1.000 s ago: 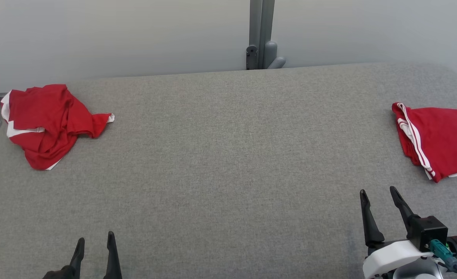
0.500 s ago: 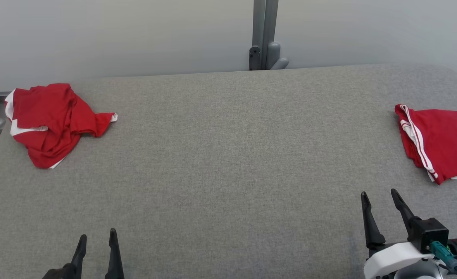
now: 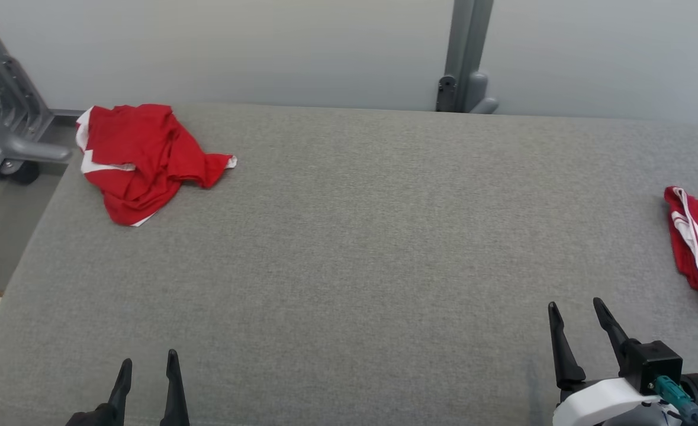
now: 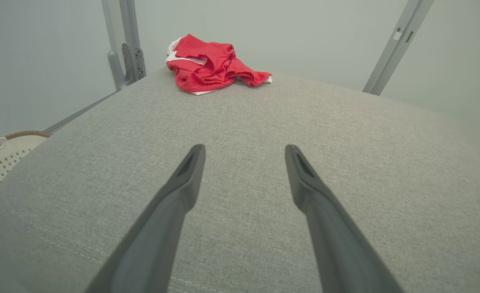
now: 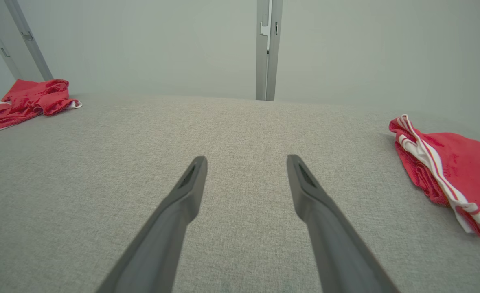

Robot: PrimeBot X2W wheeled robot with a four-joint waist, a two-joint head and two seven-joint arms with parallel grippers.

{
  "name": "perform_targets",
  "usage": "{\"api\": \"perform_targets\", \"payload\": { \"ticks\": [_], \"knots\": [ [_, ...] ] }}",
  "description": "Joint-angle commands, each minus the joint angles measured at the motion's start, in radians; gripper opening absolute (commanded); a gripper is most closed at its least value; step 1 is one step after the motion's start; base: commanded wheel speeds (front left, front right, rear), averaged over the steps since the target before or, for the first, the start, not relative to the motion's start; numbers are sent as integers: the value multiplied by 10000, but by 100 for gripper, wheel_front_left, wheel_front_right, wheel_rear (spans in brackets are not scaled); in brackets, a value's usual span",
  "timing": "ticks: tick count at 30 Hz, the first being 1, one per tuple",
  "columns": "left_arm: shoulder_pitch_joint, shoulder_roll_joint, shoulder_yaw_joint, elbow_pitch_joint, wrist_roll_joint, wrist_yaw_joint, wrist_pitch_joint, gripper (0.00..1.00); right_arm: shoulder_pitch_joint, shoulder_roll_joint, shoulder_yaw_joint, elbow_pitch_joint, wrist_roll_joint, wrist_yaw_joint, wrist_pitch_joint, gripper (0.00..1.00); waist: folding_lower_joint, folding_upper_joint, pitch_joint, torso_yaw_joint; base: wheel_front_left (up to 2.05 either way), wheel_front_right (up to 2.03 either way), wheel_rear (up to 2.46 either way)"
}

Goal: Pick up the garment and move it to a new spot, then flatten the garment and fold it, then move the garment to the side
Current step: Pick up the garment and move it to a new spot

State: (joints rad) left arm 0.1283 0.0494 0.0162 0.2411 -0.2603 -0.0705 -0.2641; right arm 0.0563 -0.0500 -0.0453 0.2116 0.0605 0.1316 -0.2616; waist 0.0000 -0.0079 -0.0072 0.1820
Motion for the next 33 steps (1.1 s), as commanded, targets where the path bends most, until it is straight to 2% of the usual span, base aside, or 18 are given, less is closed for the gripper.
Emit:
{"api": "perform_targets", "payload": {
  "ticks": [1,5,9,18,21,26,31,33],
  "knots": [
    [110,26,8,4,1,17,1,100,54,-14,25,7,70,-20,-45,100,0,79,-55,879,0,0,0],
    [222,26,126,22,36,-10,1,100,-120,-13,218,28,79,-20,-45,100,0,79,-7,1586,0,0,0],
    [326,22,263,-14,-123,55,1,100,-232,-23,325,81,54,-20,-45,100,0,79,64,1924,0,0,0],
    [-100,22,111,-217,-443,66,1,100,-596,-22,102,-51,-245,-20,-45,100,0,79,943,1706,0,0,0],
    [-795,22,11,-348,-727,-31,1,100,-992,-26,-118,-272,-572,-20,-45,100,0,79,1901,1516,0,0,0],
    [-2757,20,-136,-278,-1410,-175,2,100,-2110,-59,-457,-843,-1308,-20,-42,100,0,79,4093,1193,0,0,0],
    [-5246,56,197,627,-1748,-444,2,100,-3251,-332,-866,-1477,-1666,-20,-37,100,0,79,6076,976,0,0,0],
    [-6247,295,356,1087,-1917,-518,2,100,-3587,-498,-874,-1673,-1707,-20,-37,100,0,79,6678,874,0,0,0]
  ]
}}
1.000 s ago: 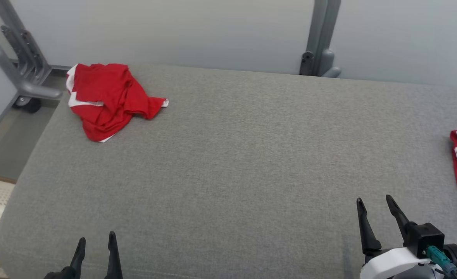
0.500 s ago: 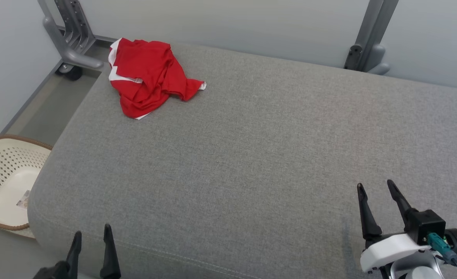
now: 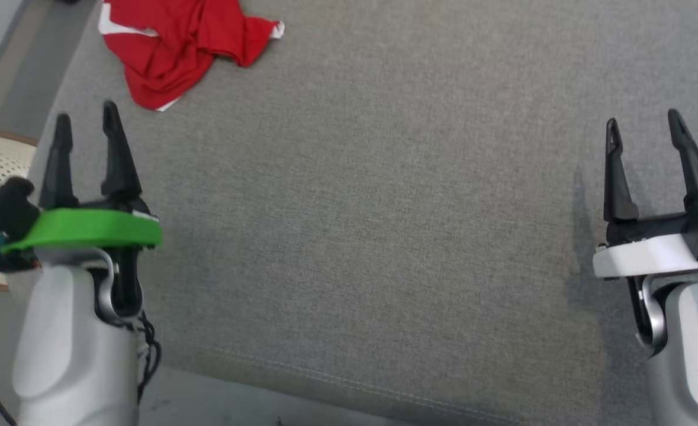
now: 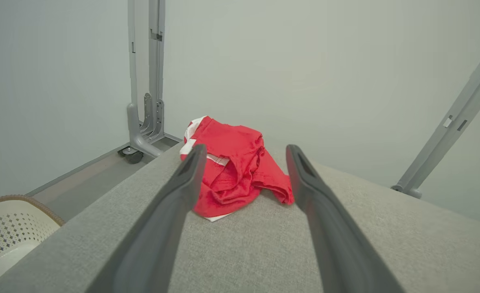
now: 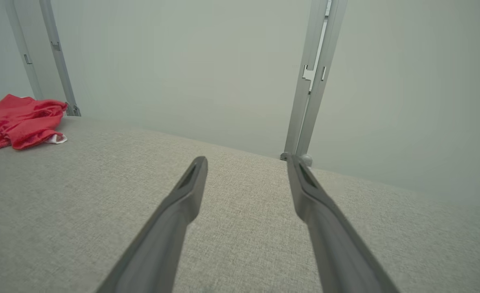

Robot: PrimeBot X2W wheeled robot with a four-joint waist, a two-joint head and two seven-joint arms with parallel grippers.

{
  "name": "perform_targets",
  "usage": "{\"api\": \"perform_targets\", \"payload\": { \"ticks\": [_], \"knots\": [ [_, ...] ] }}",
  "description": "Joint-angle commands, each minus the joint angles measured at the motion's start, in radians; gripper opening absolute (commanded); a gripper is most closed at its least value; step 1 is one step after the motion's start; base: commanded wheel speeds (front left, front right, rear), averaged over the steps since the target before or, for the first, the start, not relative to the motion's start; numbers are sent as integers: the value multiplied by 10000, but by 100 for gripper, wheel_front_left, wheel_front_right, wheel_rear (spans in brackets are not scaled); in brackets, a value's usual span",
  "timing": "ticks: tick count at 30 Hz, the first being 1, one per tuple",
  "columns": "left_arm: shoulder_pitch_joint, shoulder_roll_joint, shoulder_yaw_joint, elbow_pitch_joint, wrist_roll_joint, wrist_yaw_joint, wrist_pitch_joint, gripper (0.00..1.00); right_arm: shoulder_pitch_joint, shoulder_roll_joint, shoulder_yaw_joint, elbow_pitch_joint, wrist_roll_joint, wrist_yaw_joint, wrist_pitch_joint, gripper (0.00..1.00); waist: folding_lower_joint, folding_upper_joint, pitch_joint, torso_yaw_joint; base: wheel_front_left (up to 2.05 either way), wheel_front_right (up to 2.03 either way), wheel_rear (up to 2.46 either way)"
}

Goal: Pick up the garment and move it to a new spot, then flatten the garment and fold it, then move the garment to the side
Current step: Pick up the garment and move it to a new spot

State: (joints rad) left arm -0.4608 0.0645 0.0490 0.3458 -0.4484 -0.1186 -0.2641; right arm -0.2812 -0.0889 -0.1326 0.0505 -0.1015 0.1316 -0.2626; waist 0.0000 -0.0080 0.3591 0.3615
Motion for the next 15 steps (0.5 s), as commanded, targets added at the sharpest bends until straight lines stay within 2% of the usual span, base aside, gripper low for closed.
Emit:
{"api": "perform_targets", "payload": {
  "ticks": [1,5,10,15],
  "knots": [
    [-797,273,-9,330,-109,-60,2,100,-348,-232,0,-167,-113,-20,-28,100,0,80,3242,-962,0,0,0],
    [-2449,991,-87,1548,-389,-114,17,100,-668,-629,-9,-567,-103,-20,-28,100,0,80,3859,-1153,0,0,0],
    [-3820,1539,-13,2859,-1354,-124,318,100,-855,-850,25,-975,-78,-20,-29,100,0,80,4108,-1398,0,0,0],
    [-4959,2227,-250,4435,-2571,-129,1249,100,-750,-900,242,-1177,-59,-20,0,100,0,80,4151,-1715,0,0,0]
  ]
}}
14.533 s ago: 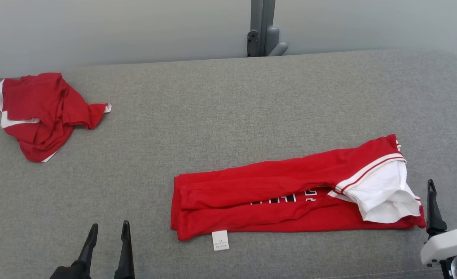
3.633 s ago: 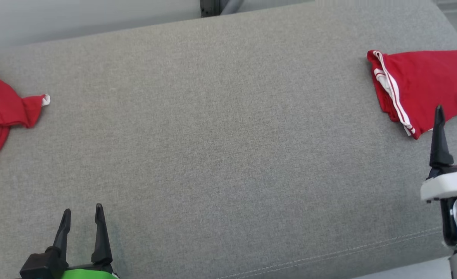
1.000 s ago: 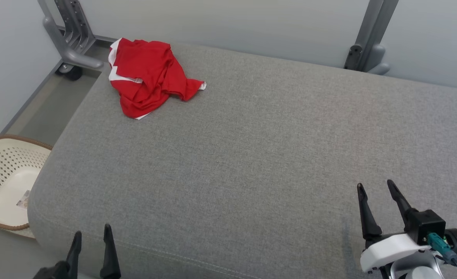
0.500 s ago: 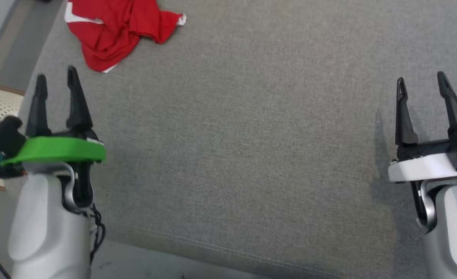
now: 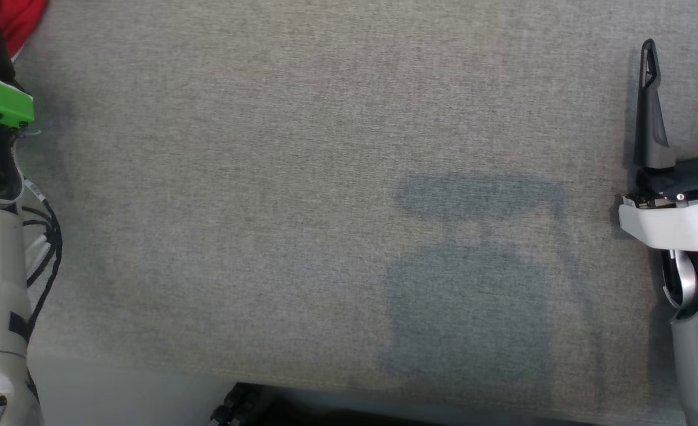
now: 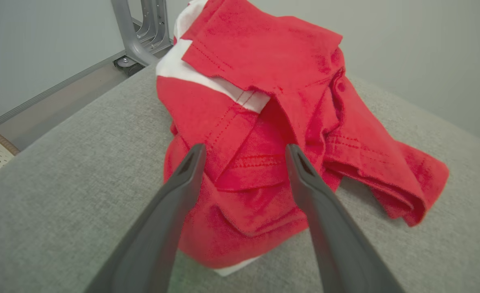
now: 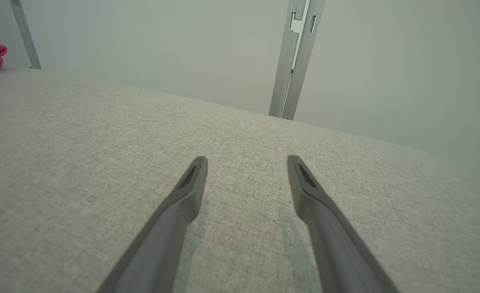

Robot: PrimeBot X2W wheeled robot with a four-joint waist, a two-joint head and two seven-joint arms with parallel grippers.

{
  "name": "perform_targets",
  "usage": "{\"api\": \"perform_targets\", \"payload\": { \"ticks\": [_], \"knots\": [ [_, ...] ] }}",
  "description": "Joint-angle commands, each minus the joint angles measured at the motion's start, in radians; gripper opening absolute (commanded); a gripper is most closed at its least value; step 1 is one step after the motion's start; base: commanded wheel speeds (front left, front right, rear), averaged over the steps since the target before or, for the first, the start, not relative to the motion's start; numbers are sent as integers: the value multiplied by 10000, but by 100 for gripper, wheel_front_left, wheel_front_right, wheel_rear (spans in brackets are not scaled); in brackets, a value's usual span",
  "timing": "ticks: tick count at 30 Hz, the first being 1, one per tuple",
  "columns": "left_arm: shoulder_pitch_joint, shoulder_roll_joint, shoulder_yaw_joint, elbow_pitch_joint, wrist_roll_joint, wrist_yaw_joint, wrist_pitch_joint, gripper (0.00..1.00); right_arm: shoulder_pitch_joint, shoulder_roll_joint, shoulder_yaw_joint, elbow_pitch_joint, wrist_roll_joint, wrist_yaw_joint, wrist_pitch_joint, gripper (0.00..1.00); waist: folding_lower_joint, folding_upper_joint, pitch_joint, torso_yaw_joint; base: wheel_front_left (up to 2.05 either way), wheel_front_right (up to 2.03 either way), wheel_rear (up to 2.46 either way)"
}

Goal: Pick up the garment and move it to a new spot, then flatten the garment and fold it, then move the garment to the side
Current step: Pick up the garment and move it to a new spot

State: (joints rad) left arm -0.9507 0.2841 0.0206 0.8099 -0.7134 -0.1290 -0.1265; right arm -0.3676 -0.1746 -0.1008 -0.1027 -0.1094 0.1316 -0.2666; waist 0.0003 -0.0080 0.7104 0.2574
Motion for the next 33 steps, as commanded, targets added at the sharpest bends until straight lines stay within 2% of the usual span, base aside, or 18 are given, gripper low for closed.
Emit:
{"api": "perform_targets", "payload": {
  "ticks": [1,4,8,9,10,15,16,21,27,31,33],
  "knots": [
    [-191,153,-11,127,-106,-26,75,100,204,-85,-25,353,-44,-20,46,100,-3,80,634,-726,0,0,0],
    [-566,487,-140,1086,-478,-26,604,100,361,-150,183,328,-99,-20,68,100,-3,80,610,-928,0,0,0],
    [-725,521,-429,2056,-833,-28,997,100,582,-234,63,100,-71,-20,81,100,-3,80,469,-1049,0,0,0],
    [-727,444,-564,2102,-886,-30,1002,47,626,-225,30,51,-46,-20,92,100,-3,80,418,-1051,0,0,0],
    [-695,401,-724,2092,-983,-36,934,0,695,-232,-20,32,-35,-20,103,100,-3,80,340,-1043,0,0,0],
    [-226,513,-1665,1498,-1244,-52,322,0,933,-52,-101,210,12,-19,73,100,-3,80,-326,-940,0,0,0],
    [-66,619,-2193,1258,-1083,-50,49,0,1051,73,-122,353,-5,-14,61,100,-3,80,-713,-825,0,0,0],
    [136,689,-3274,222,-1245,-29,-492,0,1319,510,-39,633,170,-12,41,100,-3,80,-1968,-646,0,0,0],
    [729,459,-4649,-1957,-1519,-28,-151,0,1935,952,-229,814,419,-16,27,100,-3,80,-3481,-619,0,0,0],
    [1338,319,-5307,-3790,-1720,-6,599,0,2279,1119,-285,846,606,-16,26,100,-3,80,-4158,-780,0,0,0],
    [1713,145,-5583,-4758,-1858,163,1039,0,2413,1172,-283,876,702,-16,26,100,-3,80,-4379,-913,0,0,0]
  ]
}}
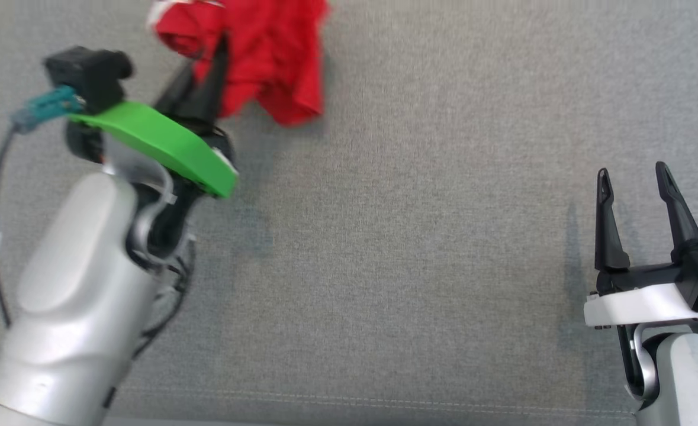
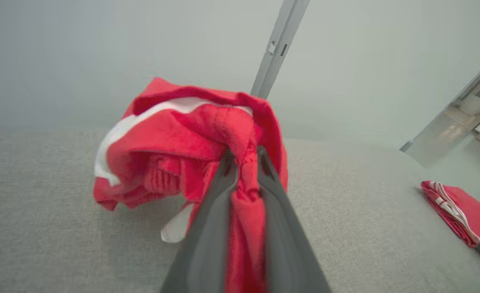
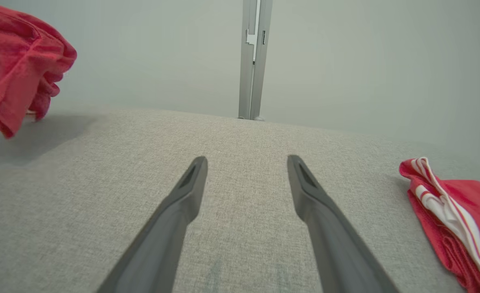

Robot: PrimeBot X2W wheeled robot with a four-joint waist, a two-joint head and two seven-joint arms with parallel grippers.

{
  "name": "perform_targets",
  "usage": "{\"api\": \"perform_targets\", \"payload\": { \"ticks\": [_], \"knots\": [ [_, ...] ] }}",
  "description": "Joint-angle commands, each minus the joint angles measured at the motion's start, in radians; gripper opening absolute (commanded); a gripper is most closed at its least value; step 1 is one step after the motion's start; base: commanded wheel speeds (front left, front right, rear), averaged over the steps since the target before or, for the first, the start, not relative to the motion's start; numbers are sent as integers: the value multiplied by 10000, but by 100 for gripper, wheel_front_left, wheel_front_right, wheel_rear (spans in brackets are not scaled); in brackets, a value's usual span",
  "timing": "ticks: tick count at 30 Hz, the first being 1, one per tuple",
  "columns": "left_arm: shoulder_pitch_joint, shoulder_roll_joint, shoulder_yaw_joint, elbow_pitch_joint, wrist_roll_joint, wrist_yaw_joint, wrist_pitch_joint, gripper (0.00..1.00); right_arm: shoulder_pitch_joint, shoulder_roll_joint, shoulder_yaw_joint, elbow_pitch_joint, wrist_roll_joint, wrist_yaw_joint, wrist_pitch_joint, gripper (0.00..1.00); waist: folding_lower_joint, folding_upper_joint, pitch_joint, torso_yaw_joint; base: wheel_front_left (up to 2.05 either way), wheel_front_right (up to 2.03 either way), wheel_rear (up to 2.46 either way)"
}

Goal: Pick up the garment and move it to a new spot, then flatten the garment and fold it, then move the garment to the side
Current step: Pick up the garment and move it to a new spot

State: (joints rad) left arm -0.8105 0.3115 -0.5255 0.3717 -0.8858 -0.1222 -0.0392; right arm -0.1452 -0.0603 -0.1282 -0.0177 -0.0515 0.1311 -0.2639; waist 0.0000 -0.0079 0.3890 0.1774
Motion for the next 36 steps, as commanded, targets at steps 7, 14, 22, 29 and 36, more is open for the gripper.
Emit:
{"api": "perform_targets", "payload": {
  "ticks": [7,14,22,29,36],
  "knots": [
    [1365,-544,-1245,-2984,-59,788,1296,0,368,91,37,80,454,-10,-1,100,0,79,-1432,-656,0,0,0],
    [1974,-743,-2567,-3376,844,1242,1767,0,266,92,72,105,884,-10,-2,100,0,79,-1222,-1353,0,0,0],
    [2208,-1686,-3784,-463,1922,946,756,0,117,93,186,245,1132,-10,-2,100,0,79,-1108,-2022,0,0,0],
    [2280,-2351,-4204,2162,2012,720,-330,0,159,93,156,367,1235,-10,-2,100,0,79,-1252,-2366,0,0,0],
    [2461,-2540,-3949,2873,1614,799,-1532,100,531,94,14,479,1224,-10,-2,100,0,79,-1709,-2328,0,0,0]
  ]
}}
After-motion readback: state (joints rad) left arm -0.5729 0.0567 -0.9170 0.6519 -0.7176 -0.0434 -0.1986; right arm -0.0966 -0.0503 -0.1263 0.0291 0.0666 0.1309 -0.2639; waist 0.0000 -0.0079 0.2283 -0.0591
